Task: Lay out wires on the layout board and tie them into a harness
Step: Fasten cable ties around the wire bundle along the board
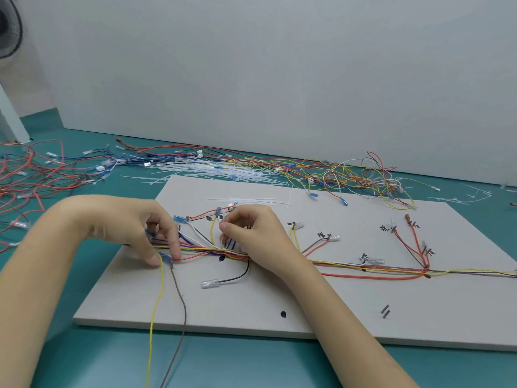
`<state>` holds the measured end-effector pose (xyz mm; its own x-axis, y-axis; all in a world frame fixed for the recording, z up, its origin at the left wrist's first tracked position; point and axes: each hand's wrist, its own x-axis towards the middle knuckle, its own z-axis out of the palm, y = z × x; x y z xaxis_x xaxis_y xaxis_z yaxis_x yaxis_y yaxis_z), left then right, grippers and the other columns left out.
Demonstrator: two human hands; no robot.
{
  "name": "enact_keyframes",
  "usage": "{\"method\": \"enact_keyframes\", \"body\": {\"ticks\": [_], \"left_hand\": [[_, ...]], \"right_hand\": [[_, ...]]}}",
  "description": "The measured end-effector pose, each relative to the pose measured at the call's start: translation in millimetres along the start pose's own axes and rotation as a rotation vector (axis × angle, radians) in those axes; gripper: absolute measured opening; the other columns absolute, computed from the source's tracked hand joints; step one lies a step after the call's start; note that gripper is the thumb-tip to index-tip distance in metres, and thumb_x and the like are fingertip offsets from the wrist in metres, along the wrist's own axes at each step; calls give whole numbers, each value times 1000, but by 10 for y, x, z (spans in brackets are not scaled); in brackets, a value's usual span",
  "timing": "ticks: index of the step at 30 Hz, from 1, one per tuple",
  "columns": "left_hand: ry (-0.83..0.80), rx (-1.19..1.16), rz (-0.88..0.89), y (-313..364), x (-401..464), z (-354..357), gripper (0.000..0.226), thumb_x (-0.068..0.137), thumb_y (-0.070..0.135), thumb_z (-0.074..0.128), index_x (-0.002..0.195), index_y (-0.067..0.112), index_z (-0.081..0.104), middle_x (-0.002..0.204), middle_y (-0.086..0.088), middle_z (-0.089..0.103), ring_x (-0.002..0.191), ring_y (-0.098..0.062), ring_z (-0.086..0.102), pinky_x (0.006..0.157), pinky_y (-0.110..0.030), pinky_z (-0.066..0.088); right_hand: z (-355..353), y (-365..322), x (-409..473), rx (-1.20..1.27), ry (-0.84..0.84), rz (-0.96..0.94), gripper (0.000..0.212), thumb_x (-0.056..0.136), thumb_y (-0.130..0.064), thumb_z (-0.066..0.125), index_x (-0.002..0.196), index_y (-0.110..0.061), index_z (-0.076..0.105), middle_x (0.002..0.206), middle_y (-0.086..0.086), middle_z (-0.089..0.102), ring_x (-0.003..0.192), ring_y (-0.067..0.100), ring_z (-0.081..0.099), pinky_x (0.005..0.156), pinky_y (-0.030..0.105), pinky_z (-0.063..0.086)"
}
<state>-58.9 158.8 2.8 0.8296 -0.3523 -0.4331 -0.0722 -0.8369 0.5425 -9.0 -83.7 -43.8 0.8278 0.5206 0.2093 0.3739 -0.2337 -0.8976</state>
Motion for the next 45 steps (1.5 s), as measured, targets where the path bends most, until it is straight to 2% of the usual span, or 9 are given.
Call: {"method": "enact_keyframes", "body": {"ticks": [4,10,13,16,21,26,30,38,45], "left_hand": [[25,-82,54,7,-11,-10,45,53,68,81,85,36,78,76,10,57,72,-5,49,68,-19,38],[54,-238,220,322,66,91,19,76,41,78,87,26,77,75,6,69,67,-5,56,63,-13,43],[193,-451,323,497,144,156,13,75,21,81,88,20,78,82,-1,74,74,-7,64,68,-13,48],[413,-577,330,629,293,260,14,71,15,73,81,19,81,69,-7,69,59,-6,52,54,-14,42],[626,-484,259,708,465,397,26,76,3,75,76,29,81,58,6,52,62,-6,47,60,-16,36],[538,-476,197,609,392,321,24,66,9,86,83,23,76,54,8,40,55,-13,37,59,-25,34],[459,-442,149,576,357,316,29,65,3,87,62,22,64,51,8,46,45,-11,45,47,-17,39],[391,-294,120,578,409,374,25,69,8,85,58,19,65,55,-6,66,45,-10,57,49,-16,45],[498,-188,38,526,424,357,30,58,26,93,56,23,63,46,12,49,46,-7,40,47,-18,31]], "right_hand": [[11,9,5,-4,14,2,17,87,-11,63,71,-17,67,69,1,71,70,16,68,66,22,49],[16,7,22,-4,11,-4,14,88,-11,64,75,-7,70,70,4,71,64,7,61,62,17,44],[24,21,27,18,15,-31,9,87,-8,65,83,-4,72,71,8,71,63,11,61,61,19,43],[12,27,35,56,8,-59,6,87,-9,67,83,-5,69,70,7,70,63,16,63,61,25,46],[-11,51,39,68,2,-45,7,85,-4,62,81,-4,69,71,6,70,56,7,54,52,16,39],[-24,40,33,148,-5,2,4,86,-8,69,84,-5,71,65,-3,67,52,3,51,51,16,39],[-13,19,51,142,31,28,6,85,-3,67,86,-3,73,81,13,73,71,13,64,69,33,51],[-27,-18,44,126,-7,17,23,85,2,61,74,-17,66,72,-1,68,69,8,64,71,22,49],[3,3,29,77,1,12,9,88,-9,64,81,-10,70,76,8,73,73,21,69,70,32,51]]}}
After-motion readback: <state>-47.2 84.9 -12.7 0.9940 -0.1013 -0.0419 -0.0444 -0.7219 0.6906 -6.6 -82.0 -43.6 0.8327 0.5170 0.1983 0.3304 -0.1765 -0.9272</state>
